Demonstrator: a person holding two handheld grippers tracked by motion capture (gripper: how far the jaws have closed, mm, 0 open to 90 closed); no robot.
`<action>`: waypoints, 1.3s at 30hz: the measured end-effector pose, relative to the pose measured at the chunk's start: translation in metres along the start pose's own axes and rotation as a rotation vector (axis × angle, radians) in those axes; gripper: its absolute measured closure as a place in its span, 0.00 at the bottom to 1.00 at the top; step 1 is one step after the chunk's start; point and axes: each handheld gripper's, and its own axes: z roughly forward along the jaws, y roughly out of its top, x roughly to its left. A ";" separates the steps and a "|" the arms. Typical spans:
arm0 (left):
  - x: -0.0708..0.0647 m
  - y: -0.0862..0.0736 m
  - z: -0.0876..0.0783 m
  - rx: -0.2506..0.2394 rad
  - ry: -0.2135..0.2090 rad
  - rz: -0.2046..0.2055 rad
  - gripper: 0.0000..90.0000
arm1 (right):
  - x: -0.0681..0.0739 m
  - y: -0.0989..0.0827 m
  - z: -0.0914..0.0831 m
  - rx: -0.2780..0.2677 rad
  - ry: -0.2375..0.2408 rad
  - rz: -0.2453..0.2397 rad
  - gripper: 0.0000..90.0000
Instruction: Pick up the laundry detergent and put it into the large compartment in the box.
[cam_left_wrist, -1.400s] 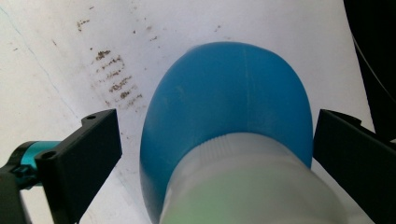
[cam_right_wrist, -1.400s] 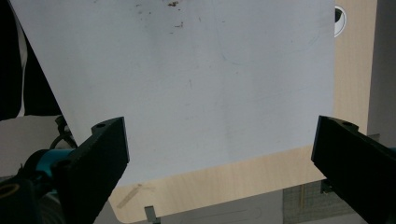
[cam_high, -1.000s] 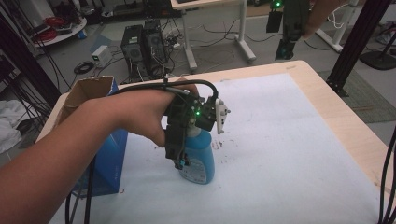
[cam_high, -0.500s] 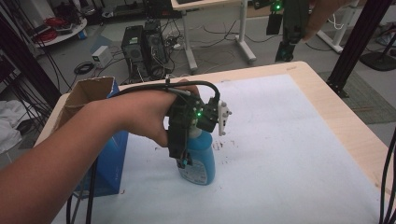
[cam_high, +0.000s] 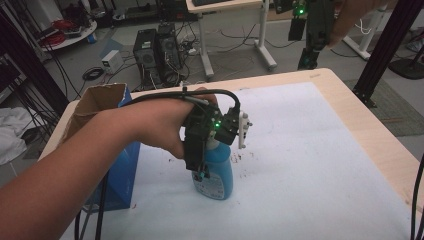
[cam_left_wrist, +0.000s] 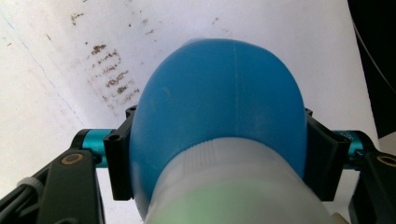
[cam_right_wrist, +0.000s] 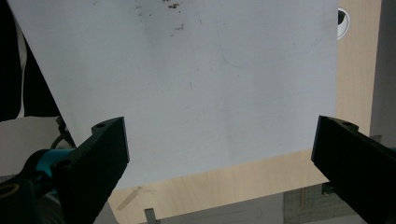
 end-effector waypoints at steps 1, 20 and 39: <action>0.000 0.000 0.000 0.004 0.000 0.000 0.32 | 0.000 0.000 0.000 -0.001 -0.001 -0.002 0.03; 0.002 0.002 0.001 0.021 0.030 0.003 0.42 | 0.000 -0.001 0.002 -0.005 -0.001 0.004 0.03; -0.013 -0.007 -0.054 0.014 0.023 -0.118 0.43 | 0.001 -0.002 0.005 0.001 -0.002 -0.002 0.03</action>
